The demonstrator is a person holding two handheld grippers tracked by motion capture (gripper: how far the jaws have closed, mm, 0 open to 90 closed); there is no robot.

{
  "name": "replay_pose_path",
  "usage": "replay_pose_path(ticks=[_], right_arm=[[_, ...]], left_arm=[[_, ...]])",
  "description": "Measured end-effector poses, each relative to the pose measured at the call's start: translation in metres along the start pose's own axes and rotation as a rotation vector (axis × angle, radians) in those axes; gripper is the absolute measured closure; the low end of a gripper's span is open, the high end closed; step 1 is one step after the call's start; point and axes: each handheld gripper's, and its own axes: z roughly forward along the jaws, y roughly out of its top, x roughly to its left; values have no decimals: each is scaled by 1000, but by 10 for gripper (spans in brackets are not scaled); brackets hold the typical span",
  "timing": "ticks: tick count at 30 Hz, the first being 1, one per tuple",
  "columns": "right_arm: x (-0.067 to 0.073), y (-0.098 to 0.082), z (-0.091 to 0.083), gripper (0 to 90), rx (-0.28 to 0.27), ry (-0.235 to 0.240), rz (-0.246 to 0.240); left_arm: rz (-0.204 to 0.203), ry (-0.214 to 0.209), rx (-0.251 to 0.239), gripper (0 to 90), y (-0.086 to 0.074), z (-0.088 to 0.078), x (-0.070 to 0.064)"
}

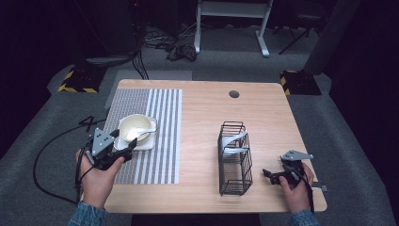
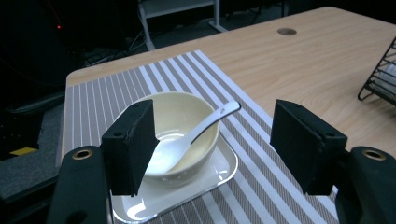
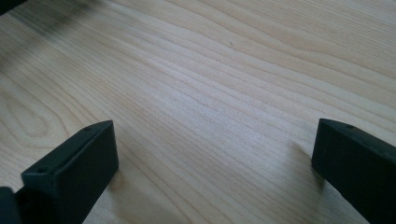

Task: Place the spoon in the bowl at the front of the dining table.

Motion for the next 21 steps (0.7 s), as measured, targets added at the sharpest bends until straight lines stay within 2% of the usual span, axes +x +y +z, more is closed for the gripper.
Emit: replay_pose_path(ticks=[9, 16, 21], right_arm=[[0, 0, 0, 2, 0, 0, 0], [0, 0, 0, 2, 0, 0, 0], [0, 0, 0, 2, 1, 0, 2]], left_arm=[[1, -2, 40, 300, -14, -16, 4], [-8, -31, 59, 277, -29, -28, 15], [18, -32, 87, 251, -46, -32, 21]])
